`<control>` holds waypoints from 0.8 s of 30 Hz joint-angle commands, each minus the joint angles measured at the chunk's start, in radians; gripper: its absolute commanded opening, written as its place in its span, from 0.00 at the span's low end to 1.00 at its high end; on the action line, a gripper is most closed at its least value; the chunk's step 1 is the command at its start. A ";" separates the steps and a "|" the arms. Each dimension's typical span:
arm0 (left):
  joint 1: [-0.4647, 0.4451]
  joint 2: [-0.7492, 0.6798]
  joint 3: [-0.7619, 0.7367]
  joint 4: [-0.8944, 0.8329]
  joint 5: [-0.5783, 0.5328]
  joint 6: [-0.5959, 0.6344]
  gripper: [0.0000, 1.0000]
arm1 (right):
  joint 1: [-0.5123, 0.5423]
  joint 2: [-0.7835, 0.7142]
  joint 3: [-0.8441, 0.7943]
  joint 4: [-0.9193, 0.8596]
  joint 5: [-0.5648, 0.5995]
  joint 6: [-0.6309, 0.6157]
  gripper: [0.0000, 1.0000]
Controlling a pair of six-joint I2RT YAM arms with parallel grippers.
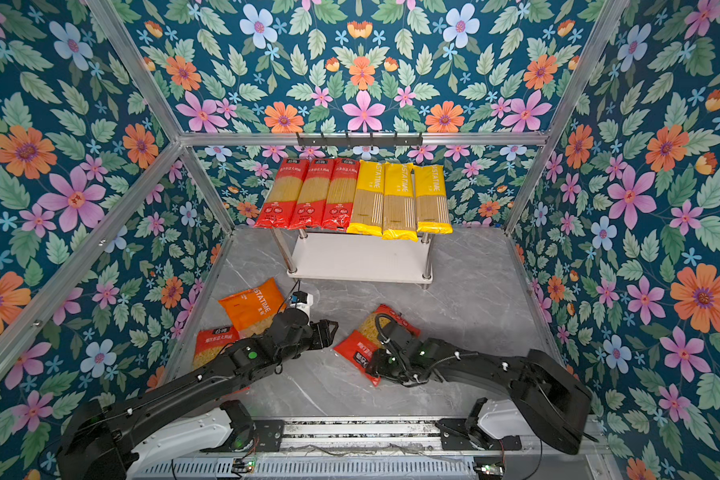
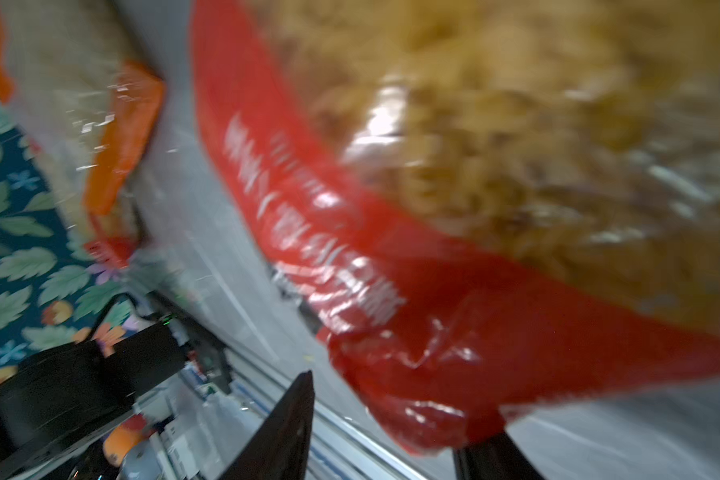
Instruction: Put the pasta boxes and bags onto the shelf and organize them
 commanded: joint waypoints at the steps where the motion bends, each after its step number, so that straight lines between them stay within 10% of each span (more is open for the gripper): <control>1: 0.001 -0.033 -0.001 -0.070 -0.034 0.014 0.70 | 0.009 0.055 0.064 0.199 -0.100 0.003 0.54; 10: -0.114 -0.014 -0.086 0.075 0.022 -0.051 0.69 | -0.180 -0.130 0.089 -0.235 0.071 -0.204 0.54; 17: -0.387 0.229 -0.070 0.276 0.000 -0.149 0.69 | -0.366 -0.206 0.030 -0.301 0.184 -0.234 0.55; 24: -0.431 0.428 -0.057 0.353 0.025 -0.195 0.68 | -0.363 -0.172 -0.093 -0.130 0.079 -0.177 0.56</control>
